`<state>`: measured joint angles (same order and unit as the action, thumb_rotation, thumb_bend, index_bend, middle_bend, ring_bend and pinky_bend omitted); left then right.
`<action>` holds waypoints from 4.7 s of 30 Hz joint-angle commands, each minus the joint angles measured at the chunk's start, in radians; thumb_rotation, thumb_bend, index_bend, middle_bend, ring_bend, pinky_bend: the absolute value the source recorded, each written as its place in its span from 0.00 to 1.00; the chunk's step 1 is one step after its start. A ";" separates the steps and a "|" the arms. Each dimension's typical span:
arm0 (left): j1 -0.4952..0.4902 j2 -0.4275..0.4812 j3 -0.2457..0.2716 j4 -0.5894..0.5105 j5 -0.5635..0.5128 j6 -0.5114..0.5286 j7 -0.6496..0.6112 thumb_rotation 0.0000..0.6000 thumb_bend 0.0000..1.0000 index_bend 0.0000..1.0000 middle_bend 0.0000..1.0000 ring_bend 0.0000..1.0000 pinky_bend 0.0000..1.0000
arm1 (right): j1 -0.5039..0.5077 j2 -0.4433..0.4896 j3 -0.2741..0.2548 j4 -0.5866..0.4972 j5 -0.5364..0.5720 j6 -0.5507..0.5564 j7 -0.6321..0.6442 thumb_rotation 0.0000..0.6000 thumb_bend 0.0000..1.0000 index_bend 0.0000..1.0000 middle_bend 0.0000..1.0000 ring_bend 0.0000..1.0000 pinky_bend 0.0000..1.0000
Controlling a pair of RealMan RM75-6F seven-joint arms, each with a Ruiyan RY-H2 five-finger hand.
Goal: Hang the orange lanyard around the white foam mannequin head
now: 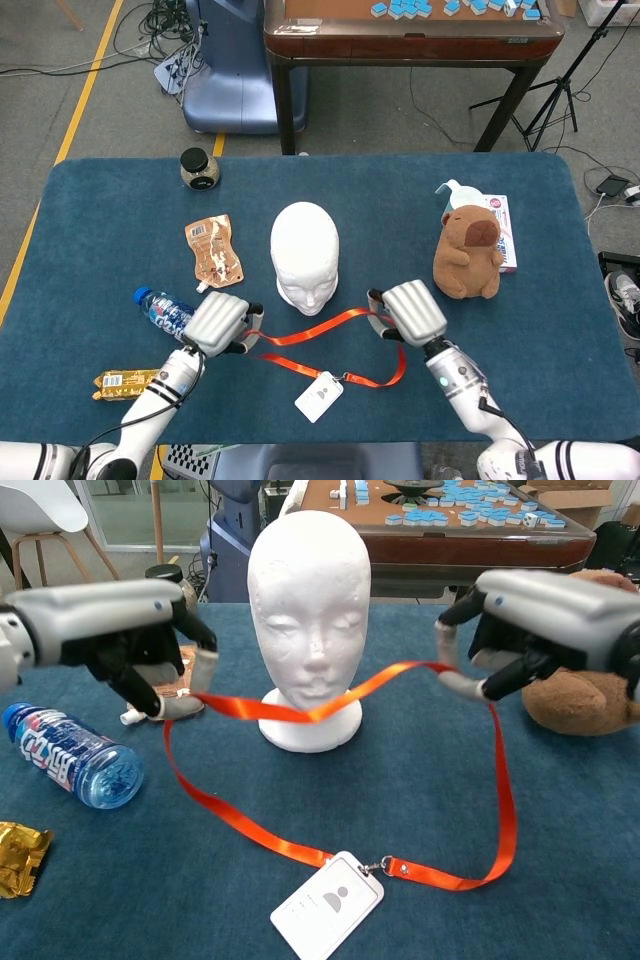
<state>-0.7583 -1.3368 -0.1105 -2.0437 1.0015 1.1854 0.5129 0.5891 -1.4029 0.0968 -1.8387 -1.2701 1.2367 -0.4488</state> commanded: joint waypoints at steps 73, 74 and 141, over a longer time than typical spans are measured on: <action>-0.384 -0.041 -0.321 0.436 -0.670 -0.069 0.136 1.00 0.27 0.08 0.26 0.29 0.64 | 0.275 -0.107 0.412 0.185 0.569 -0.041 -0.180 1.00 0.35 0.00 0.91 0.97 0.92; -0.385 -0.040 -0.324 0.438 -0.676 -0.070 0.135 1.00 0.24 0.03 0.16 0.20 0.56 | 0.278 -0.099 0.410 0.176 0.579 -0.045 -0.187 1.00 0.30 0.00 0.90 0.97 0.92; 0.003 0.172 0.084 0.229 0.166 -0.450 -0.305 1.00 0.59 0.11 0.93 0.95 0.90 | -0.332 0.352 -0.034 -0.065 -0.182 0.265 0.293 1.00 0.28 0.16 0.85 0.89 0.89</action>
<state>-0.7305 -1.1393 -0.0174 -1.8287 1.1994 0.7553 0.1761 0.2576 -1.0502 0.0623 -1.9044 -1.4517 1.5024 -0.1563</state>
